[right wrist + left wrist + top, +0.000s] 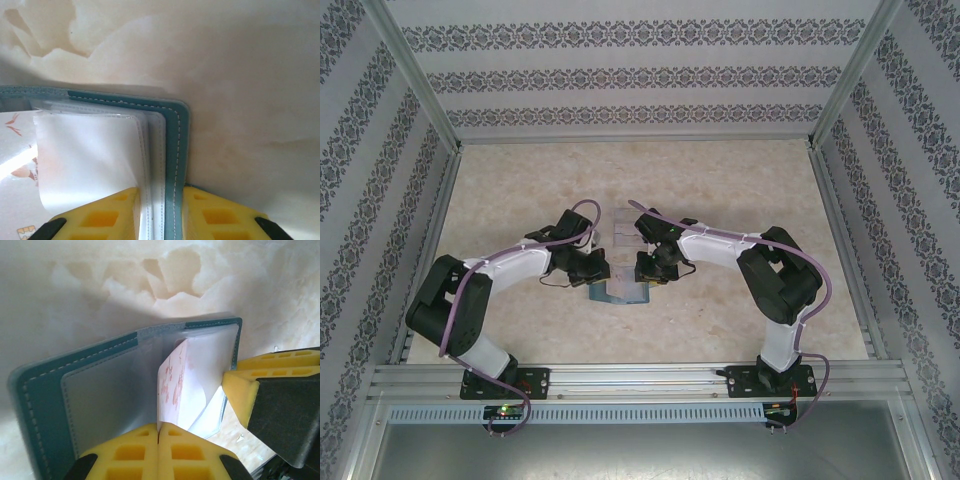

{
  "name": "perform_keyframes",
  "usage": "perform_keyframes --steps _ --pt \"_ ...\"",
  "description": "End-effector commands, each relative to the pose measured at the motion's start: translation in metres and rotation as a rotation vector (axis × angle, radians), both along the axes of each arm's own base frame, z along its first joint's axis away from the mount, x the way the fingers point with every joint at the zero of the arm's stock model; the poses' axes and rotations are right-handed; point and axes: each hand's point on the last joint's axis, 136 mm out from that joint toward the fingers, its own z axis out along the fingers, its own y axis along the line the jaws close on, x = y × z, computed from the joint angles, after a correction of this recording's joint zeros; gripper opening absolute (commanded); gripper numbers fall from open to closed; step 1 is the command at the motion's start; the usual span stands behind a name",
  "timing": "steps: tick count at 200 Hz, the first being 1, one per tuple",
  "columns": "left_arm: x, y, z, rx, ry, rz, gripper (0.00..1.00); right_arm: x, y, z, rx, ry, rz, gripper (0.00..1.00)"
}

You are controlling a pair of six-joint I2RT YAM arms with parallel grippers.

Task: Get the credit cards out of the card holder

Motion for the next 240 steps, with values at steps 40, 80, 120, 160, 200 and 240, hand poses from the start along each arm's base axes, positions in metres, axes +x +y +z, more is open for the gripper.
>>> perform_keyframes --steps 40,80,120,160,200,240 --pt "-0.001 0.027 0.004 0.155 0.006 -0.009 0.04 -0.006 -0.012 -0.014 -0.05 0.032 -0.002 0.26" --pt "0.001 0.019 0.005 0.115 0.009 -0.018 0.06 -0.005 -0.013 -0.013 -0.048 0.03 -0.001 0.26" --pt "0.002 0.002 0.0 0.016 0.04 -0.024 0.11 -0.006 -0.013 -0.014 -0.049 0.033 -0.001 0.26" --pt "0.002 0.0 -0.001 0.004 0.041 -0.023 0.12 -0.006 -0.014 -0.014 -0.048 0.031 -0.003 0.26" --pt "0.002 0.001 -0.001 0.011 0.036 -0.022 0.06 -0.006 -0.015 -0.014 -0.05 0.034 -0.007 0.26" --pt "0.003 0.001 0.003 0.013 0.024 -0.029 0.04 -0.006 -0.015 -0.011 -0.048 0.029 -0.007 0.26"
